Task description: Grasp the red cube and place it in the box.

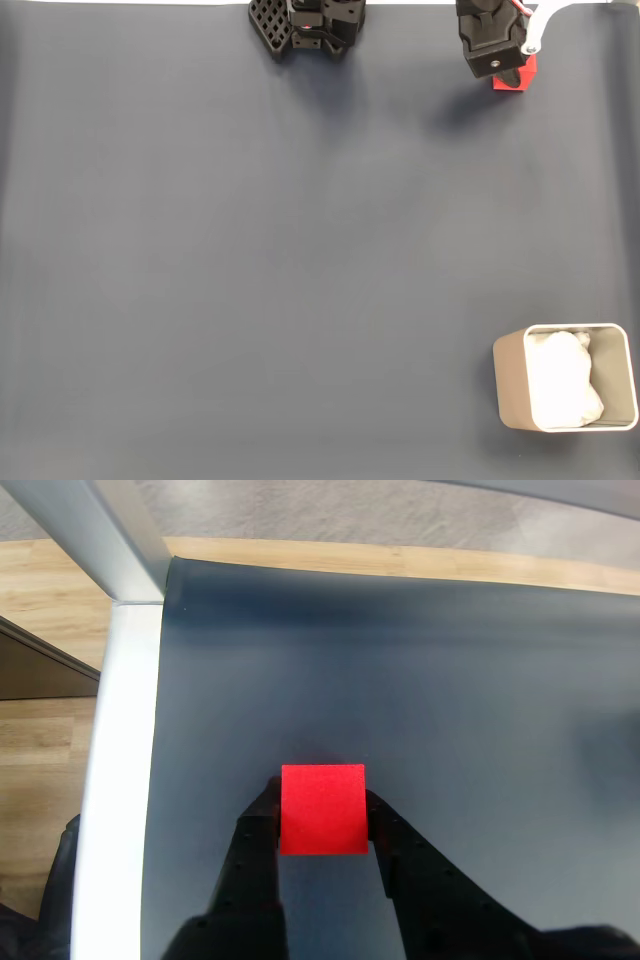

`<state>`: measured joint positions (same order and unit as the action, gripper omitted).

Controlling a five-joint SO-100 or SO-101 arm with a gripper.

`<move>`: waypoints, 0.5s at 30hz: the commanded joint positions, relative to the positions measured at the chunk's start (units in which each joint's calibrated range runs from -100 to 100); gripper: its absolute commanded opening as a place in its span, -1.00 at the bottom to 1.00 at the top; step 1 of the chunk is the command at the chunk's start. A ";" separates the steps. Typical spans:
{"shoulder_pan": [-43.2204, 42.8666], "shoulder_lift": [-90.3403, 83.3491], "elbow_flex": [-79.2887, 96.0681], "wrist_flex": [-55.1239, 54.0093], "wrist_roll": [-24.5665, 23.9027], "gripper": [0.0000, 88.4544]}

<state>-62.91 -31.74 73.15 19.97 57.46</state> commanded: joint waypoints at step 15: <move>7.37 -2.66 -13.11 8.72 -2.74 -0.96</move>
<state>-58.38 -32.35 66.00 26.73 55.60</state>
